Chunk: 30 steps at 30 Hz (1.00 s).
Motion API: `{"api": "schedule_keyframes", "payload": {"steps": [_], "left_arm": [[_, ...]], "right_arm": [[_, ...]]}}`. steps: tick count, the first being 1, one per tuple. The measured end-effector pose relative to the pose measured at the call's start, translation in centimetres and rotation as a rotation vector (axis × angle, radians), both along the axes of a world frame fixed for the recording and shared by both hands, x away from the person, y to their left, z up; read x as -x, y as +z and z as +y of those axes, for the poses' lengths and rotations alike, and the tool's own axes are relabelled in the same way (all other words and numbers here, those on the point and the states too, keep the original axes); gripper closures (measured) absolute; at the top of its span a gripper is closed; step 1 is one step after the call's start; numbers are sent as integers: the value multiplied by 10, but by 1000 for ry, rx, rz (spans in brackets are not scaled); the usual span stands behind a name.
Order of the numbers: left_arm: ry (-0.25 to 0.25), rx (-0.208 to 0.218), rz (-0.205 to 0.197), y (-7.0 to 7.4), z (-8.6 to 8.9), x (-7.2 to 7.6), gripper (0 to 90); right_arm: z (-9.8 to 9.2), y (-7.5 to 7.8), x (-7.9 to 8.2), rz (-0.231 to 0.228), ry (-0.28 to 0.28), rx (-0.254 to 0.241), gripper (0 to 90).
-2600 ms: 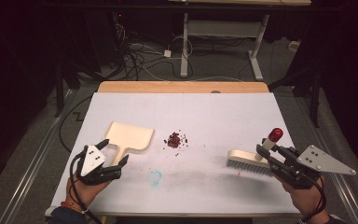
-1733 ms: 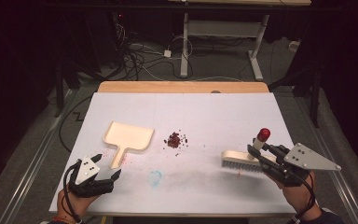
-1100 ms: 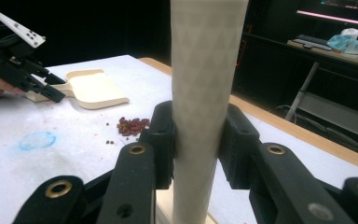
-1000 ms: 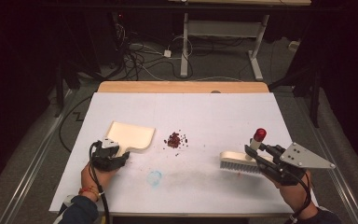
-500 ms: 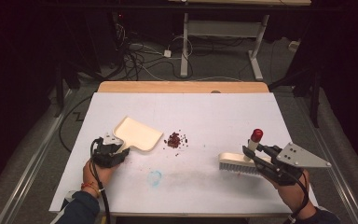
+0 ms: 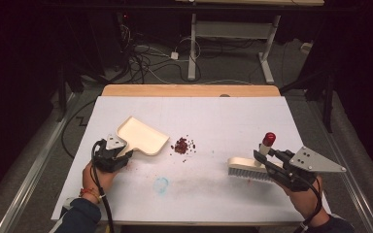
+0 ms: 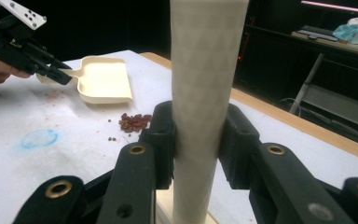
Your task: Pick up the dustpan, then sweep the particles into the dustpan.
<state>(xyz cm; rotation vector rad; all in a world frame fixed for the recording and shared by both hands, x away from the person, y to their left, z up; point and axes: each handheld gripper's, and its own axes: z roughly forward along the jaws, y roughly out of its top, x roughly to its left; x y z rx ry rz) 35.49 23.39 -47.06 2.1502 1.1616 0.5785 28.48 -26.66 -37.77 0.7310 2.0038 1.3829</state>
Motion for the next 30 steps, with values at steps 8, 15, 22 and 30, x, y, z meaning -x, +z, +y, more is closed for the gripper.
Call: {"api": "schedule_keyframes", "payload": {"steps": [8, 15, 22, 30], "left_arm": [[-30, 40, 3, 10, 11, 11, 638], [-57, 54, 13, 17, 16, 25, 638], [-100, 48, 32, 25, 15, 36, 638], [-142, 57, 55, 27, 13, 56, 637]], "right_arm": [[1, -2, -1, 5, 7, 5, 698], [3, -3, -2, 14, 9, 6, 698], [5, -6, -6, 30, 37, 5, 698], [8, -5, -15, 40, 40, -15, 698]]}}
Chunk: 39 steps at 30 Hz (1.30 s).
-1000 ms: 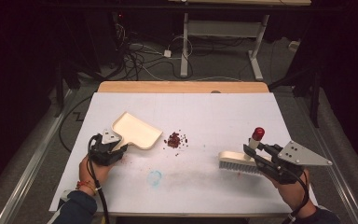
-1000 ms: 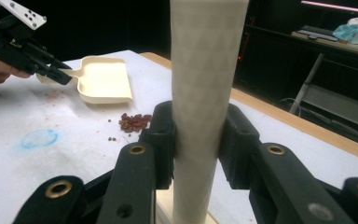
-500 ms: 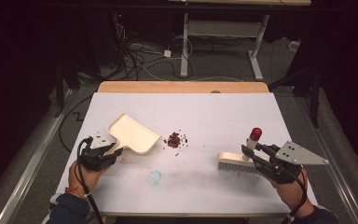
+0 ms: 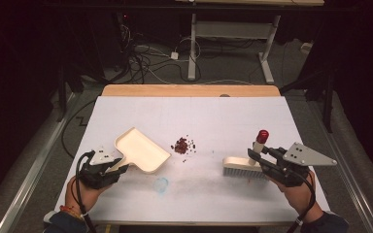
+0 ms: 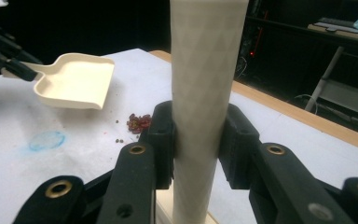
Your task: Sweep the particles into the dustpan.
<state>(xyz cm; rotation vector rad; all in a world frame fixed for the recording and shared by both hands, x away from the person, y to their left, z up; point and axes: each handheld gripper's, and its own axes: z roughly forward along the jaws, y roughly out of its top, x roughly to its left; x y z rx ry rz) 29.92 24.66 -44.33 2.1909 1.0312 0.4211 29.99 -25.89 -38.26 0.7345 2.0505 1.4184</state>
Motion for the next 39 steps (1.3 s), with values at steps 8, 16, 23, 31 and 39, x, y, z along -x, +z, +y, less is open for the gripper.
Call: {"api": "schedule_keyframes", "payload": {"steps": [8, 16, 23, 31, 39], "left_arm": [[-48, -2, 40, -5, -4, 10, 637], [-80, -9, 65, -11, -15, 16, 637], [-107, -25, 75, -16, -27, 16, 637], [-112, -36, 68, -20, -32, 15, 636], [-98, -45, 64, -23, -37, 16, 636]], "right_arm": [[10, 0, -34, 9, -52, -6, 699], [36, 6, -75, -5, -86, -24, 698], [65, 4, -118, 5, -130, -63, 699], [105, -5, -150, -17, -221, -70, 699], [142, -23, -150, -36, -228, -52, 700]]}}
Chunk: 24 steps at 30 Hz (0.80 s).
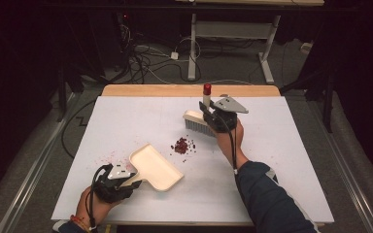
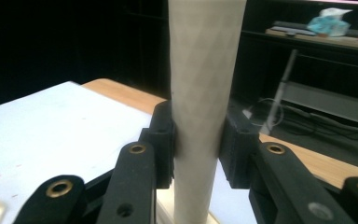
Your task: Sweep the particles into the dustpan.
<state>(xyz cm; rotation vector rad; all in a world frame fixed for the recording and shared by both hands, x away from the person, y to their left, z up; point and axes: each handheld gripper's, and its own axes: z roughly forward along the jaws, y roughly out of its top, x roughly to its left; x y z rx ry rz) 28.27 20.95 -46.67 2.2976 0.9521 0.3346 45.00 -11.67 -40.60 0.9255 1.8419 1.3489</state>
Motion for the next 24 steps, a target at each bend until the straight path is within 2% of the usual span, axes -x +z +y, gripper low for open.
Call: {"api": "schedule_keyframes", "payload": {"steps": [6, 8, 11, 15, 21, 24], "left_arm": [[4, -3, -4, -1, -5, 0, 635], [5, -3, -8, -1, -6, -1, 635], [9, -2, -10, -2, -9, -2, 635], [15, 4, -8, -1, -14, -2, 635], [15, 4, -4, -3, -21, -4, 634], [21, 7, 4, -4, -24, -6, 634]], "right_arm": [[14, -2, 15, 9, 82, 44, 696], [16, -3, 19, 24, 106, 32, 693], [20, -6, 26, 26, 135, 40, 685], [22, -9, 35, 28, 152, 46, 679], [22, -10, 47, 45, 161, 10, 671], [25, -12, 53, 48, 166, 17, 670]]}}
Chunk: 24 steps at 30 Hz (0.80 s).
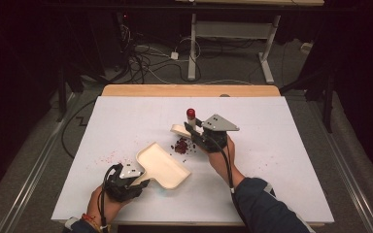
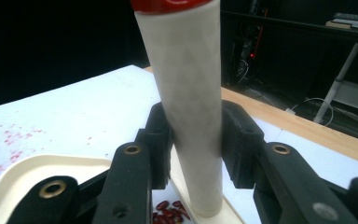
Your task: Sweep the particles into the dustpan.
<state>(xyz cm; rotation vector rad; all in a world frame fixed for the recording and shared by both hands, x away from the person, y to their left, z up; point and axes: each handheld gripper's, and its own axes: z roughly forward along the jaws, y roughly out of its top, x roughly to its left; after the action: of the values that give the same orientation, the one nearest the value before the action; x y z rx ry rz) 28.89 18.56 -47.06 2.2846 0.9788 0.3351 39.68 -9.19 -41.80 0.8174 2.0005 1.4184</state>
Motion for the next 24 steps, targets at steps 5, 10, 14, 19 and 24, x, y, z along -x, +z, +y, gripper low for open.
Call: {"api": "schedule_keyframes", "payload": {"steps": [5, 10, 14, 19, 24], "left_arm": [[8, -8, -1, -2, -5, 0, 634], [12, -8, -1, -2, -6, 0, 634], [12, -15, -3, -2, -8, 0, 634], [21, -6, -1, -3, -12, 0, 633], [27, -17, 2, -4, -17, -2, 633]], "right_arm": [[4, 0, 11, -15, 16, -4, 673], [10, -1, 22, -11, 35, 5, 671], [16, 0, 31, -3, 63, 4, 671], [22, 0, 40, 11, 91, 14, 665], [21, 0, 48, 20, 104, -24, 667]]}}
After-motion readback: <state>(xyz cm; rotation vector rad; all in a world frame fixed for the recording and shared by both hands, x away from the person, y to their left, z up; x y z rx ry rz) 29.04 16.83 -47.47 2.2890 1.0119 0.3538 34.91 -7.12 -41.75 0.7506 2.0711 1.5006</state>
